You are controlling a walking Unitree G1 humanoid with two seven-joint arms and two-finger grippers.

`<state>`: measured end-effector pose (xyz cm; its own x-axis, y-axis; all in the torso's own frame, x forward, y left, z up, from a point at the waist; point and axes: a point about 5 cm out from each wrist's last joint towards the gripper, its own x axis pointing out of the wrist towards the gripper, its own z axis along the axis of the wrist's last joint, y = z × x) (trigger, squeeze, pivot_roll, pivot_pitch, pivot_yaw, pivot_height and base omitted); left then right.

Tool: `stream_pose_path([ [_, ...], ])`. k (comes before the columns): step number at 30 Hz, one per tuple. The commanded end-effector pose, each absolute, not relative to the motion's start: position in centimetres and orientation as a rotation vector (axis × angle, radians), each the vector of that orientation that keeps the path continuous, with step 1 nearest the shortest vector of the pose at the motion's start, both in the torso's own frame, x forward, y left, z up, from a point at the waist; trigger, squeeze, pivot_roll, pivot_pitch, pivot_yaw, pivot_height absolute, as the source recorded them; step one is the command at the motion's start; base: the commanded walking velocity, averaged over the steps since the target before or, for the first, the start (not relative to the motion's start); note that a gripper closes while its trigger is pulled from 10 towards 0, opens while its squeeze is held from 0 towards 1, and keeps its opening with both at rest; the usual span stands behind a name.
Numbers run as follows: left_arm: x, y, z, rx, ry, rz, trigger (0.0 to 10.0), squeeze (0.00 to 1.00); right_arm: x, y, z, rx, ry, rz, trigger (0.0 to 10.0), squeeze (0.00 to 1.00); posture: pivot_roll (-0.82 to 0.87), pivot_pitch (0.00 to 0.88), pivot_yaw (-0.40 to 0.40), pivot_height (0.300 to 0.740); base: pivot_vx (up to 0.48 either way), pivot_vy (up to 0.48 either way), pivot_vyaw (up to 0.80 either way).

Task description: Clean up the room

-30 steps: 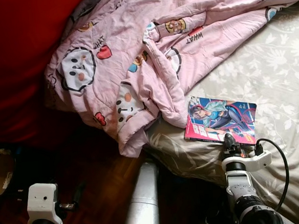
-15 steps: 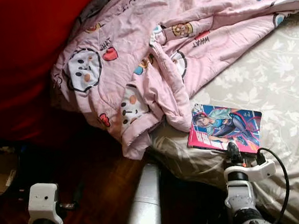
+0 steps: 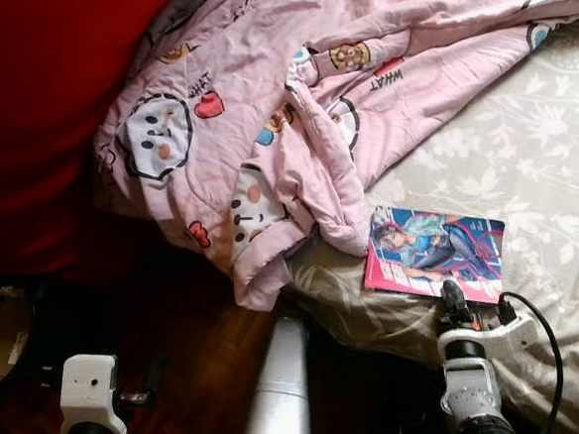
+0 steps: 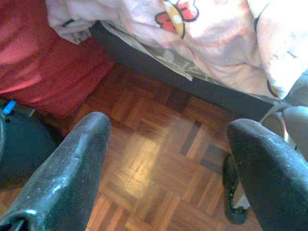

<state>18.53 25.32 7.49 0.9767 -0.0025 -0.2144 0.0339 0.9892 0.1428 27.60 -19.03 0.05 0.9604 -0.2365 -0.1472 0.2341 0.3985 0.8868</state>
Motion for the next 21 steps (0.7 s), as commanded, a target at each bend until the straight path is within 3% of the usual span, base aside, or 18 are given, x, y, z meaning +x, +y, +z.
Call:
stream_pose_path([
  [1, 17.8, 25.7, 6.6, 0.151, 0.261, 0.004, 10.0, 0.00, 24.0, -18.8, -3.5, 1.157, 0.151, -0.477, 10.0, 1.00, 0.30, 0.542, 0.203, 0.608, 0.000, 0.000, 0.00],
  [8, 17.8, 25.8, 6.4, 0.151, 0.257, 0.006, 10.0, 0.00, 23.3, -18.7, -3.8, 1.132, 0.171, -0.496, 10.0, 1.00, 0.30, 0.540, 0.200, 0.608, 0.000, 0.000, 0.00],
  [9, 17.8, 25.8, 6.4, 0.151, 0.257, 0.005, 10.0, 0.00, 23.2, -18.6, -3.8, 1.130, 0.170, -0.493, 10.0, 0.91, 0.30, 0.540, 0.200, 0.608, 0.000, 0.000, 0.00],
  [10, 17.8, 25.8, 6.4, 0.151, 0.257, 0.005, 10.0, 0.00, 23.2, -18.6, -3.8, 1.130, 0.170, -0.493, 10.0, 0.91, 0.30, 0.540, 0.200, 0.608, 0.000, 0.000, 0.00],
  [11, 17.8, 25.8, 6.4, 0.151, 0.258, 0.006, 10.0, 0.00, 23.2, -18.6, -3.7, 1.127, 0.164, -0.486, 10.0, 0.00, 0.29, 0.537, 0.196, 0.608, 0.000, 0.000, 0.00],
  [21, 17.7, 25.8, 6.1, 0.148, 0.259, 0.009, 10.0, 0.00, 23.8, -18.6, -2.3, 1.158, 0.084, -0.435, 10.0, 0.00, 0.28, 0.535, 0.189, 0.608, 0.000, 0.000, 0.00],
])
